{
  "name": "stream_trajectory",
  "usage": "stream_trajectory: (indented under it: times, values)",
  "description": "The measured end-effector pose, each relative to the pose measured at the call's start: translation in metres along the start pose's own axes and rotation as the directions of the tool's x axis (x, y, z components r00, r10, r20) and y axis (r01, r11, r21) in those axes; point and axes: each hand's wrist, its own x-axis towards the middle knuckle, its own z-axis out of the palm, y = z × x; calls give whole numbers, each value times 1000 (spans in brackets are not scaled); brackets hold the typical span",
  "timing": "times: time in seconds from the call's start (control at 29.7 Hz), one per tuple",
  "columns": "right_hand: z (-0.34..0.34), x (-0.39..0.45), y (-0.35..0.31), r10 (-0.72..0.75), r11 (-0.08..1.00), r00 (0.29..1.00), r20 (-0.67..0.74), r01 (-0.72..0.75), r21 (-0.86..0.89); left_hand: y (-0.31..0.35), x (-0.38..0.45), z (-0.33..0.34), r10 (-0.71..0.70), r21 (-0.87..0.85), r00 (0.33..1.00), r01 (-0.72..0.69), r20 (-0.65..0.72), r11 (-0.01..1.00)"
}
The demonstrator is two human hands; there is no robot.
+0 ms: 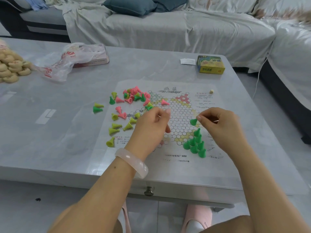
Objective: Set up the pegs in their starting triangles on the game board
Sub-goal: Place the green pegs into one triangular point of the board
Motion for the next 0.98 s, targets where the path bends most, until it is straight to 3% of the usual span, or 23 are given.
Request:
stream_trajectory:
  times: [0.1,0.2,0.98]
  values:
    - [3,2,8,0,982,994,107,20,-186,2,2,-4,-105,-190,994,96,-37,977]
    - [7,3,11,23,965,986,164,20,-260,3,1,-5,-119,-212,992,109,-35,971]
    - [8,2,11,56,942,976,209,18,-336,2,2,-11,-125,-271,992,112,-32,956]
